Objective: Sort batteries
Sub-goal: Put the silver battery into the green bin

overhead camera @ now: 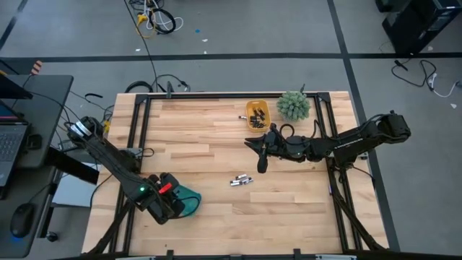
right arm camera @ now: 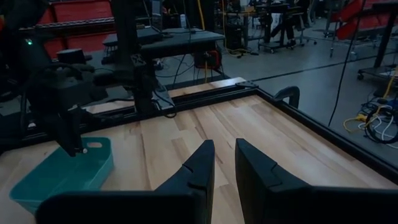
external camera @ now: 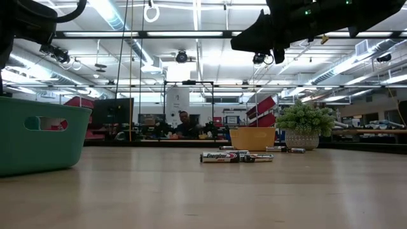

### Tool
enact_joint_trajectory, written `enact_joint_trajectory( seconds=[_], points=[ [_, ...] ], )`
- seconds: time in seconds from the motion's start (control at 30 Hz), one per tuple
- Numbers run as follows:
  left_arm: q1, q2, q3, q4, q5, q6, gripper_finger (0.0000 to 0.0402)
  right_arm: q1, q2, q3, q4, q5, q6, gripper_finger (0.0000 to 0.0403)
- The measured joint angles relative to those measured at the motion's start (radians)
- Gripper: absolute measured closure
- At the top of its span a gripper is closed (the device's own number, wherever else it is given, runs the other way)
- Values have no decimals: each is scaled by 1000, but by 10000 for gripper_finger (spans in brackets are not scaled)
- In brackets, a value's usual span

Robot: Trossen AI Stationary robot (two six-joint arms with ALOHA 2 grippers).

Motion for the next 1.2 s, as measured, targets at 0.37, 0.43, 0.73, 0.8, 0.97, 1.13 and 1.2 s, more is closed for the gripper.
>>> enact_joint_trajectory(
  seconds=[0.37, 0.43, 0.73, 0.8, 0.97, 1.13, 1.2],
  points=[
    [0, 0, 0, -5, -2, 0, 322, 0, 0, 0, -1, 0, 0, 352],
    [0, 0, 0, -8, -4, 1, 305, 0, 0, 0, -1, 0, -4, 352],
    [0, -1, 2, -39, -3, 14, 277, -7, 0, 0, -1, 0, -34, 352],
    [0, -7, 11, -39, -2, 35, 277, -8, 0, 0, -1, 0, -46, 352],
    [1, -19, 60, -65, -3, 145, 277, -45, 0, 0, -1, -1, -30, 352],
    [21, -59, 103, -62, -19, 283, 277, -114, 0, 0, -2, -60, -52, 352],
    [21, -78, 119, -55, -41, 328, 277, -139, 0, 0, -2, -97, -82, 352]
  ],
)
